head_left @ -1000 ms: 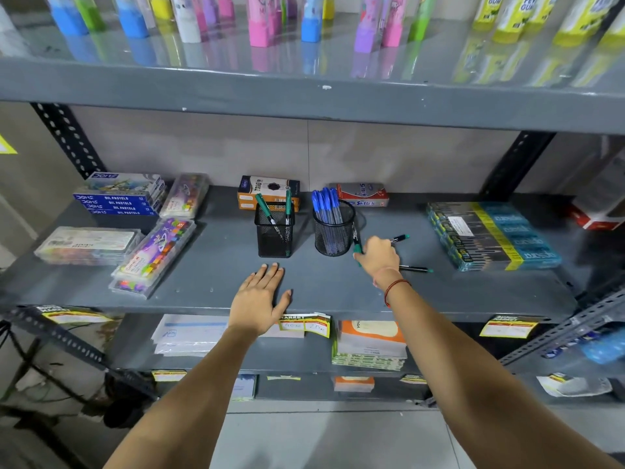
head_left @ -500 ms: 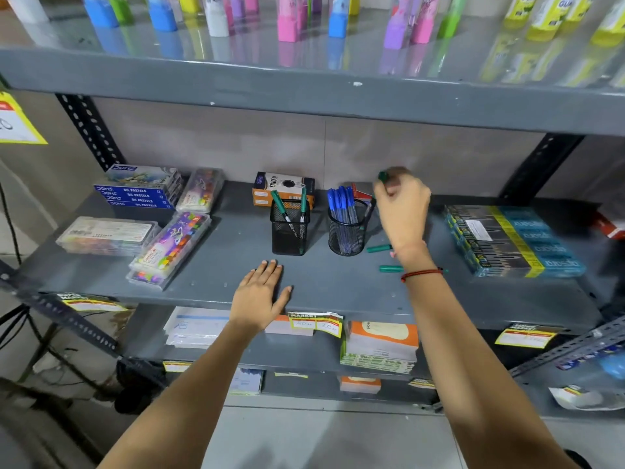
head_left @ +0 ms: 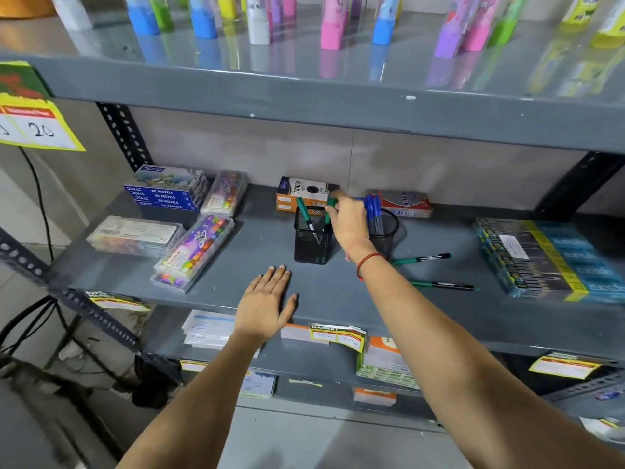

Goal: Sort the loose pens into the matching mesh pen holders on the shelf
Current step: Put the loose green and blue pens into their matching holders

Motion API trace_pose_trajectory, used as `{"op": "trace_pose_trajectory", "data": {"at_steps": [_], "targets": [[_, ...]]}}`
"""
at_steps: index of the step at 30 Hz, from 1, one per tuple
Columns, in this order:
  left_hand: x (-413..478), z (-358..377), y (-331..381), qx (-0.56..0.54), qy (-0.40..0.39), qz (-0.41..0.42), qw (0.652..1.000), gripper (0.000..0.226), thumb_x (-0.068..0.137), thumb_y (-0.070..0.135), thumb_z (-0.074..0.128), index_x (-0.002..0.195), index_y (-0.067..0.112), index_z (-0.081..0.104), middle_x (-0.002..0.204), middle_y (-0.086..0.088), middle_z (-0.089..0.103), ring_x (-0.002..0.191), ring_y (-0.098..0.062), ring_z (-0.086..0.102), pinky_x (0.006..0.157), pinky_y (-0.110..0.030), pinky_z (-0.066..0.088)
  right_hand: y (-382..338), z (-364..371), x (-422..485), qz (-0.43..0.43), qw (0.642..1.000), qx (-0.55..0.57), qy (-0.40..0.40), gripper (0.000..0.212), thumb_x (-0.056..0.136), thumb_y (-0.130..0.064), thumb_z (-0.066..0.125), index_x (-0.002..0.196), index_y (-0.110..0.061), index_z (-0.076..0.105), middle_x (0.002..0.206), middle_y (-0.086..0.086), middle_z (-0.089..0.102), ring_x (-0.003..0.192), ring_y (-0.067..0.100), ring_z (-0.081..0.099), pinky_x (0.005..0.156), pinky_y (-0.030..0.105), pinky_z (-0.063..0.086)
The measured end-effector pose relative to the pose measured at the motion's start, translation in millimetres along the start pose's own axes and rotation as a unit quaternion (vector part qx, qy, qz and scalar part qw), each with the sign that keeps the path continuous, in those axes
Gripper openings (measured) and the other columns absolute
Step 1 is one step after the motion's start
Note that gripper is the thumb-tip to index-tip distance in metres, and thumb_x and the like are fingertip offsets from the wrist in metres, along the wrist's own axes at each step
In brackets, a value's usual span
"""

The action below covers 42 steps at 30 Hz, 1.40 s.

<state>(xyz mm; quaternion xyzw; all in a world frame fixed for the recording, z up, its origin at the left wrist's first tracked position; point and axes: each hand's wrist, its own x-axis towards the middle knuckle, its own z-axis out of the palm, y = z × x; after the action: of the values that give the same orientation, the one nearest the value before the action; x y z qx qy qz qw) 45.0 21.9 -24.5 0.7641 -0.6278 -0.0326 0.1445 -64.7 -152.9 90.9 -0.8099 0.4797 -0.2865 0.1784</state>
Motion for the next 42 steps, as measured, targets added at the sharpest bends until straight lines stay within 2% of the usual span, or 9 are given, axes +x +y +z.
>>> {"op": "trace_pose_trajectory", "data": {"at_steps": [6,9,13,17,21,23,29,36,42], "targets": [[0,0,1,0.002,0.011,-0.001,1.000,0.066,0.088,0.049,0.022,0.136,0.010,0.046,0.144,-0.008,0.046,0.136,-0.026,0.037,0.112,-0.039,0.026,8,-1,1,0.016,1.000,0.016,-0.021,0.029,0.092,0.000,0.048,0.121,0.000,0.052,0.104,0.029,0.063,0.098,0.040,0.061,0.085,0.042,0.052],[0,3,0,0.008,0.009,0.001,1.000,0.067,0.088,0.051,0.020,0.137,0.011,0.043,0.146,-0.007,0.044,0.138,-0.024,0.035,0.113,-0.038,0.024,29,-16,-16,0.024,0.998,0.045,0.028,0.030,0.091,-0.002,0.051,0.120,-0.002,0.056,0.107,0.024,0.065,0.098,0.034,0.061,0.087,0.035,0.050],[1,3,0,0.010,0.005,0.000,1.000,0.069,0.087,0.051,0.018,0.139,0.012,0.041,0.147,-0.007,0.042,0.139,-0.024,0.032,0.114,-0.039,0.022,70,-34,-42,0.053,0.992,0.044,0.105,0.022,0.089,0.000,0.049,0.105,0.001,0.065,0.108,0.020,0.062,0.093,0.035,0.063,0.087,0.037,0.052],[0,3,1,0.011,0.004,-0.002,1.000,0.072,0.086,0.053,0.015,0.141,0.013,0.038,0.149,-0.006,0.038,0.141,-0.023,0.028,0.115,-0.039,0.020,108,-45,-57,0.081,0.983,-0.012,0.162,0.025,0.090,0.002,0.047,0.109,0.000,0.062,0.112,0.022,0.058,0.109,0.036,0.053,0.090,0.030,0.040],[0,3,0,0.017,0.002,-0.004,1.000,0.074,0.086,0.054,0.011,0.142,0.013,0.036,0.150,-0.006,0.036,0.141,-0.022,0.026,0.116,-0.038,0.018,140,-43,-62,0.169,0.979,-0.110,-0.044,0.032,0.092,0.004,0.045,0.121,0.001,0.056,0.119,0.027,0.060,0.112,0.042,0.056,0.096,0.043,0.049],[0,2,0,0.017,0.001,-0.004,1.000,0.074,0.086,0.054,0.011,0.142,0.013,0.036,0.150,-0.006,0.036,0.141,-0.022,0.027,0.116,-0.038,0.018,142,-45,-66,0.156,0.969,-0.149,-0.121,0.031,0.091,0.003,0.044,0.118,-0.003,0.059,0.113,0.028,0.064,0.105,0.043,0.061,0.093,0.047,0.053],[-1,4,0,0.013,0.002,-0.002,1.000,0.074,0.086,0.054,0.012,0.141,0.012,0.037,0.149,-0.008,0.038,0.141,-0.024,0.028,0.116,-0.040,0.020,137,-43,-68,0.035,0.958,-0.233,-0.161,0.031,0.090,0.005,0.048,0.116,-0.008,0.061,0.116,0.020,0.063,0.110,0.038,0.058,0.095,0.045,0.048],[0,3,1,0.009,-0.002,-0.007,1.000,0.074,0.086,0.055,0.011,0.142,0.013,0.036,0.150,-0.007,0.036,0.141,-0.023,0.027,0.116,-0.040,0.019,124,-41,-83,-0.038,0.983,-0.131,-0.123,0.028,0.091,-0.003,0.055,0.118,-0.006,0.058,0.115,0.015,0.060,0.111,0.031,0.055,0.099,0.041,0.045],[0,2,1,0.011,-0.002,-0.010,1.000,0.074,0.086,0.055,0.010,0.142,0.014,0.036,0.150,-0.006,0.036,0.141,-0.022,0.026,0.116,-0.038,0.018,63,-44,-82,-0.077,0.993,0.072,-0.050,0.031,0.089,-0.002,0.060,0.119,-0.008,0.058,0.110,0.011,0.061,0.095,0.015,0.058,0.095,0.038,0.053]]}}
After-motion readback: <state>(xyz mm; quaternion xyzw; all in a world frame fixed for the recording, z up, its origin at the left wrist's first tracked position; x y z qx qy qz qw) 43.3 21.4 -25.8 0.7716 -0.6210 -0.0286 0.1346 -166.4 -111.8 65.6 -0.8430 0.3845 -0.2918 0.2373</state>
